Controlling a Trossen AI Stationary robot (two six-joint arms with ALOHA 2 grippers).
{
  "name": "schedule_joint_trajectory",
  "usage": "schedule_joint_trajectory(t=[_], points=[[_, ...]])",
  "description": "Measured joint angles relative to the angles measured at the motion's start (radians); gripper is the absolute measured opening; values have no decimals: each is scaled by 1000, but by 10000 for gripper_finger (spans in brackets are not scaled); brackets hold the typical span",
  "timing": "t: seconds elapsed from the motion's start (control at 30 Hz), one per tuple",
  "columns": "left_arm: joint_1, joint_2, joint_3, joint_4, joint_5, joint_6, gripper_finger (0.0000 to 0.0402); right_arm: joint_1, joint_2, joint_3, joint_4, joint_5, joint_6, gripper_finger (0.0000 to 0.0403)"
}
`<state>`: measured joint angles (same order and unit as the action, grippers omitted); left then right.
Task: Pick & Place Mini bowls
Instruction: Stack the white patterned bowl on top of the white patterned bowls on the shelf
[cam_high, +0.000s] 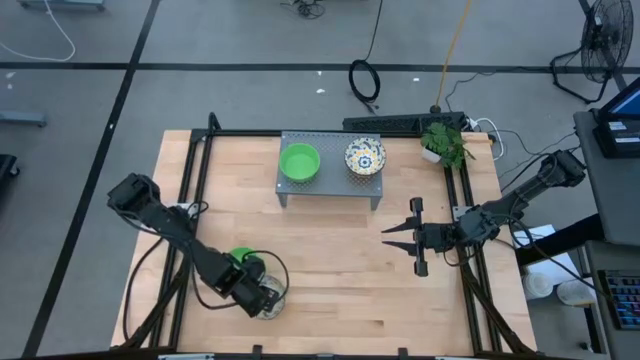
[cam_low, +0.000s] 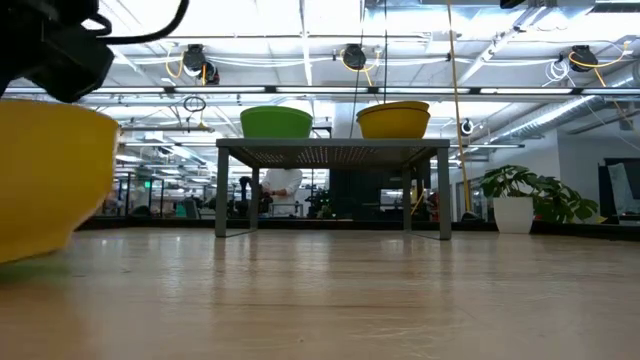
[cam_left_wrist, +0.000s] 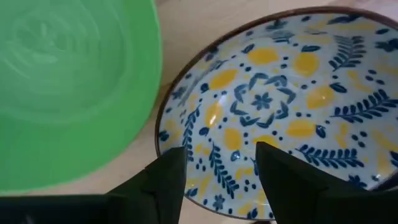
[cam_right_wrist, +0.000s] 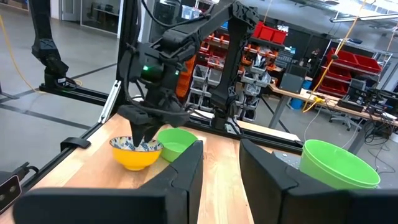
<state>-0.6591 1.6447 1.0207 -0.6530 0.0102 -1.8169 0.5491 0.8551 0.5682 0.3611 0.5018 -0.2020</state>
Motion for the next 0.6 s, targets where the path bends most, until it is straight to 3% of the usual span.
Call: schedule_joint_trajectory(t=[0.33,0.5,0.6], points=[[45,-1,0,124,23,194,198,0,0,0,0,0,2,91],[66,-8,0,131,181,181,198,0,0,0,0,0,3,91],[66,-14,0,111,206,181,198,0,0,0,0,0,3,91]])
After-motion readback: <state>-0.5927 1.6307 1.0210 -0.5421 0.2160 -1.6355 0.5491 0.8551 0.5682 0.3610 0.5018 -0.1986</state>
